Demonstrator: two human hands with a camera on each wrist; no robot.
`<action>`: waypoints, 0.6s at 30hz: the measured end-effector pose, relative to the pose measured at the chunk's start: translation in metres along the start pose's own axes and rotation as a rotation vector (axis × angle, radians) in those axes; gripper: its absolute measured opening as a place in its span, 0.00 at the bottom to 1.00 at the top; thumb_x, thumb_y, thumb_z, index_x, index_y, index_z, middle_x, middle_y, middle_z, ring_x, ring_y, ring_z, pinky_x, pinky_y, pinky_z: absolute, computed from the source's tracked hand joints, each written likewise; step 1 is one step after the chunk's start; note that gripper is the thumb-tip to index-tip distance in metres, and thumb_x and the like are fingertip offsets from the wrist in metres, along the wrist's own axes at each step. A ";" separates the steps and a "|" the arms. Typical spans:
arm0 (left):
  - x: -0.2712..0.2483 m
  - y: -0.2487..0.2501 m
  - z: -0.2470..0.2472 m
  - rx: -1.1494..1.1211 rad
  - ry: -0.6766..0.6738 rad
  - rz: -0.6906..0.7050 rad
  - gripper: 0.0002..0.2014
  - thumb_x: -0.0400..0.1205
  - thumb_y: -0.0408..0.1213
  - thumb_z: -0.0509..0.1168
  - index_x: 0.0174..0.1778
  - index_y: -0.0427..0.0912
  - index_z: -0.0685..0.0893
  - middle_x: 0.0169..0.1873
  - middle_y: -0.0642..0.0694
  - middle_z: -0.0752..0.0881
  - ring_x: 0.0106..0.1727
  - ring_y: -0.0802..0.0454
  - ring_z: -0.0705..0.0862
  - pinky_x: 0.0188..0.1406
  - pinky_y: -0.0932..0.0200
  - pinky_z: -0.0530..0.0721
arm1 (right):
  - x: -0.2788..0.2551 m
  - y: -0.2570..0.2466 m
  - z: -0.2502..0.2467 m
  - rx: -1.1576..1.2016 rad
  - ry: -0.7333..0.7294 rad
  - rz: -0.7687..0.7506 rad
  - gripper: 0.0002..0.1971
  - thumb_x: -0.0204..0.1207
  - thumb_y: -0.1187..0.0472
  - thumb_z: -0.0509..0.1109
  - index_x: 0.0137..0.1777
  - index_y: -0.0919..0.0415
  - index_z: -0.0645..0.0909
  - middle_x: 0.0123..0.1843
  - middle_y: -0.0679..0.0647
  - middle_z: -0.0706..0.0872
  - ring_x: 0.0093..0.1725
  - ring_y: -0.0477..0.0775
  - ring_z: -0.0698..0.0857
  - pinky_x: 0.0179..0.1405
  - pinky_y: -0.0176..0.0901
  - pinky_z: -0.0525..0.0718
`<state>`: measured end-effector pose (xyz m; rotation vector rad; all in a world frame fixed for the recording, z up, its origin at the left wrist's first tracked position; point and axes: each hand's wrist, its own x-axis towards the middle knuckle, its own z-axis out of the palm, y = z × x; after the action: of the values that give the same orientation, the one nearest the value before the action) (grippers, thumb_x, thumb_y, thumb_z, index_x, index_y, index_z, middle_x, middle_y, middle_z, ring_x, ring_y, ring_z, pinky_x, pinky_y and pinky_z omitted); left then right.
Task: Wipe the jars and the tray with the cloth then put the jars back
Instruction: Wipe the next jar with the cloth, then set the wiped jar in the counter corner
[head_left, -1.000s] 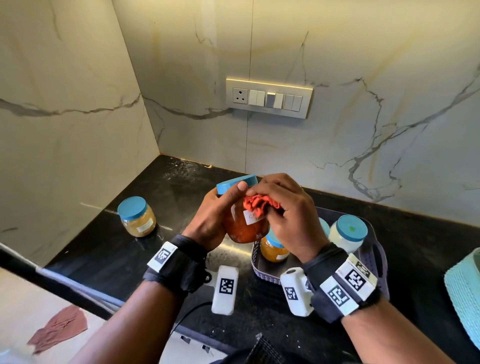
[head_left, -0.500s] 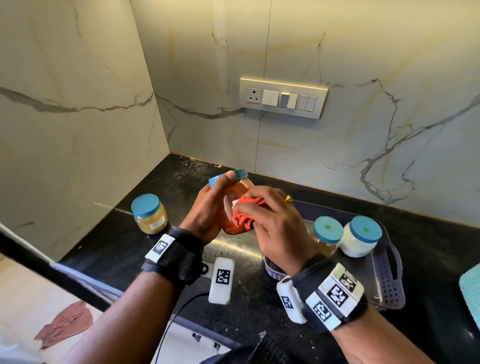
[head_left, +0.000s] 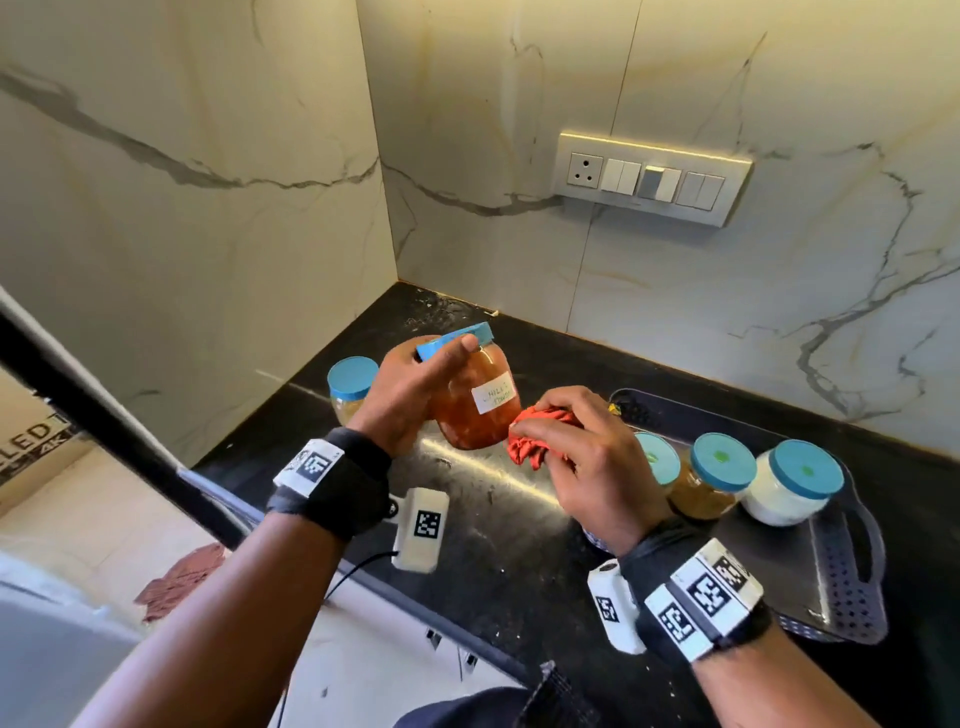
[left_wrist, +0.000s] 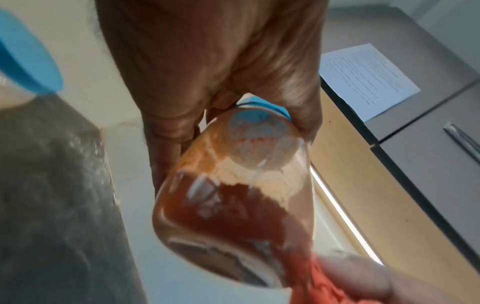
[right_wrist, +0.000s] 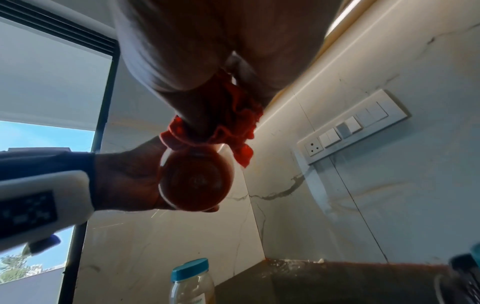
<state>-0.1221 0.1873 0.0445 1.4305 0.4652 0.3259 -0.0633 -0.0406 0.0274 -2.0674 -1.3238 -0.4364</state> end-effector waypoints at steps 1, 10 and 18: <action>0.000 0.000 -0.008 0.103 0.009 0.029 0.34 0.70 0.62 0.81 0.66 0.45 0.84 0.56 0.45 0.92 0.61 0.46 0.92 0.60 0.47 0.91 | 0.000 0.001 0.003 0.020 -0.003 0.042 0.18 0.70 0.72 0.80 0.59 0.57 0.91 0.61 0.56 0.84 0.60 0.54 0.84 0.54 0.52 0.91; 0.037 -0.012 -0.055 0.944 0.004 0.131 0.34 0.72 0.51 0.84 0.70 0.42 0.83 0.58 0.49 0.83 0.58 0.52 0.85 0.52 0.63 0.80 | 0.002 0.008 0.023 0.120 -0.001 0.144 0.19 0.69 0.74 0.79 0.58 0.57 0.91 0.57 0.53 0.83 0.55 0.53 0.85 0.53 0.49 0.89; 0.103 -0.003 -0.057 1.212 -0.135 0.094 0.34 0.76 0.50 0.80 0.78 0.42 0.81 0.72 0.42 0.85 0.68 0.44 0.83 0.62 0.57 0.77 | 0.005 0.017 0.031 0.150 -0.020 0.188 0.19 0.70 0.75 0.78 0.58 0.56 0.92 0.55 0.52 0.84 0.53 0.51 0.84 0.52 0.46 0.88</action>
<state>-0.0611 0.2863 0.0252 2.6359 0.5010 -0.0232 -0.0482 -0.0216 0.0019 -2.0507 -1.1244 -0.2281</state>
